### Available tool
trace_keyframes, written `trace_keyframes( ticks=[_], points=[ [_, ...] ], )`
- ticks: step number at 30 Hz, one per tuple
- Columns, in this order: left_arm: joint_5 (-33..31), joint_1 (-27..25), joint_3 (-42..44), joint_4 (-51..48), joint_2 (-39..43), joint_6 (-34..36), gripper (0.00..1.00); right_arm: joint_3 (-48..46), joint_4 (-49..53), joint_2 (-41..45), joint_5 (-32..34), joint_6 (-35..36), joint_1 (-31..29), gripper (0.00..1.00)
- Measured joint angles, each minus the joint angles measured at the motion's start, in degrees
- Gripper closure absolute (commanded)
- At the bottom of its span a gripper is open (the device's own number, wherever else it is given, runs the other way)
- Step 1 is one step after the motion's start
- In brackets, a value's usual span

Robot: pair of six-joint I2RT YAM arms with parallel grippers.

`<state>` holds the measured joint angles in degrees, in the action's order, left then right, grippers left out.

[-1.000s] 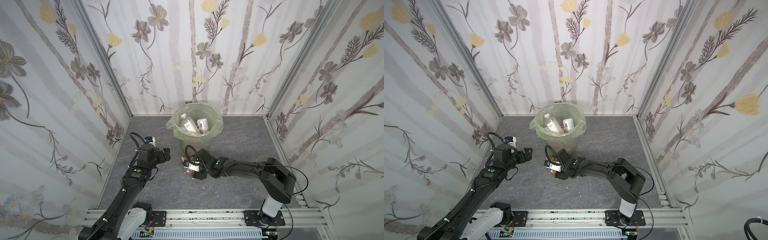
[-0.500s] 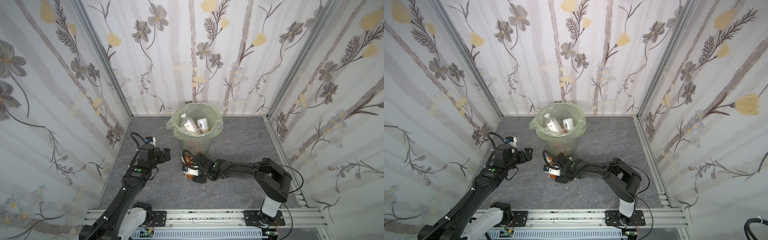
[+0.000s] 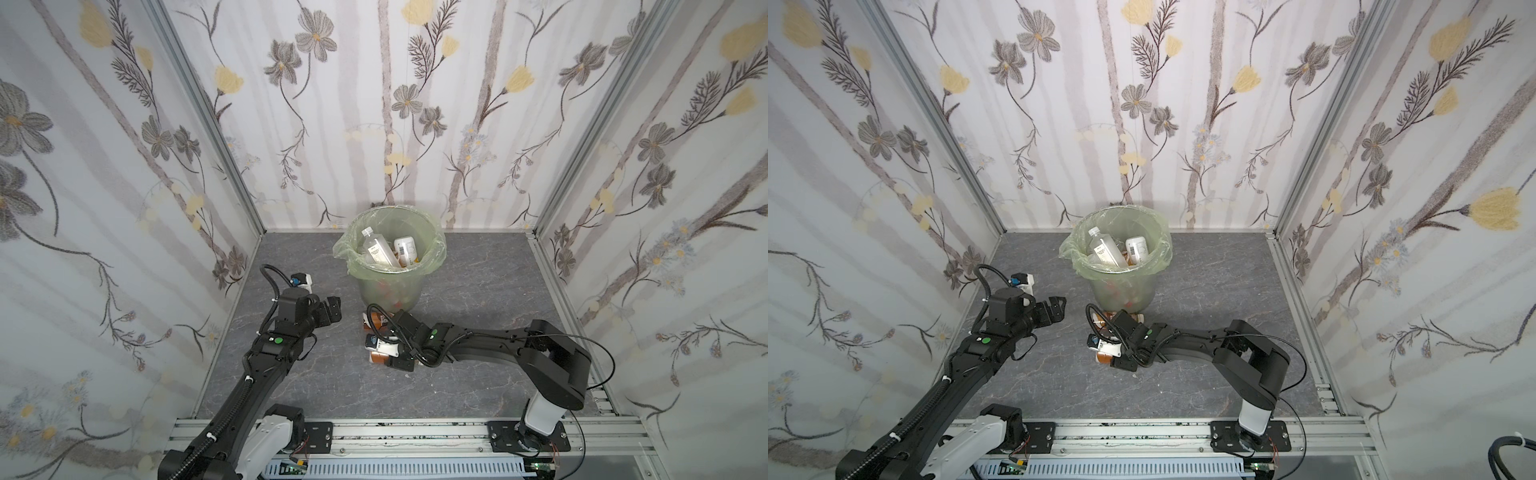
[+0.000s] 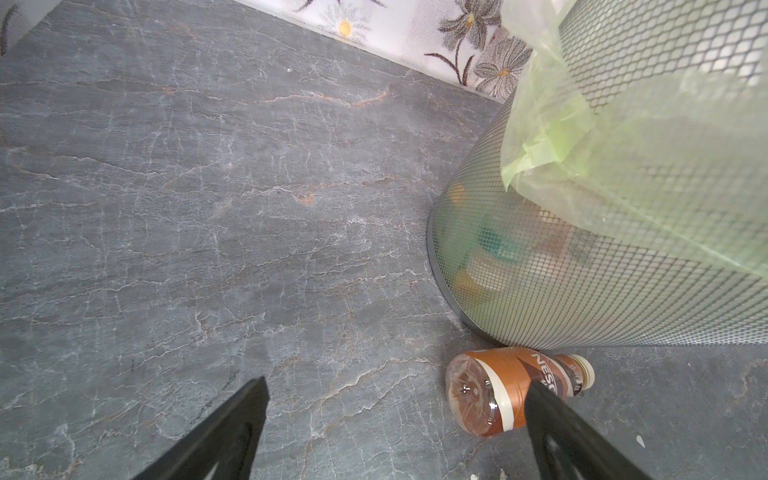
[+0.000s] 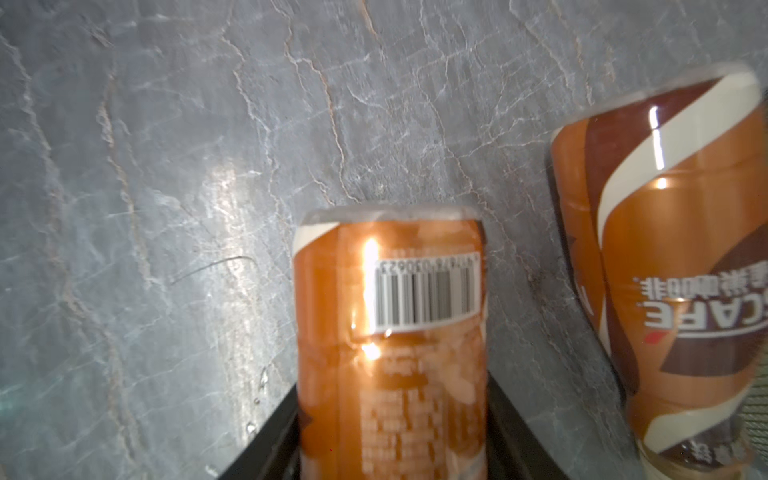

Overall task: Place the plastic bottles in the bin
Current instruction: 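Close the right gripper around the brown Nescafe bottle, then lift the Nescafe bottle with the right gripper and carry it over the bin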

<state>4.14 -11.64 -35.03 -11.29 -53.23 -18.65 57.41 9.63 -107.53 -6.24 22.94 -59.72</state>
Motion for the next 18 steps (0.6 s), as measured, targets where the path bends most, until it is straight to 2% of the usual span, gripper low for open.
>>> trace_keyframes(
  ticks=[10,14,18],
  points=[
    [-0.02,0.00,0.00,0.00,0.33,-0.02,0.02,2.91,0.96,13.40,-6.27,-1.03,1.55,0.50],
    [-0.02,0.00,0.00,0.00,0.28,-0.02,0.02,5.38,0.15,20.52,-11.54,-2.93,4.31,0.49],
    [-0.02,0.02,0.00,0.00,-0.04,-0.02,0.02,6.73,-5.25,25.88,-16.33,-5.64,8.55,0.49]
  ],
)
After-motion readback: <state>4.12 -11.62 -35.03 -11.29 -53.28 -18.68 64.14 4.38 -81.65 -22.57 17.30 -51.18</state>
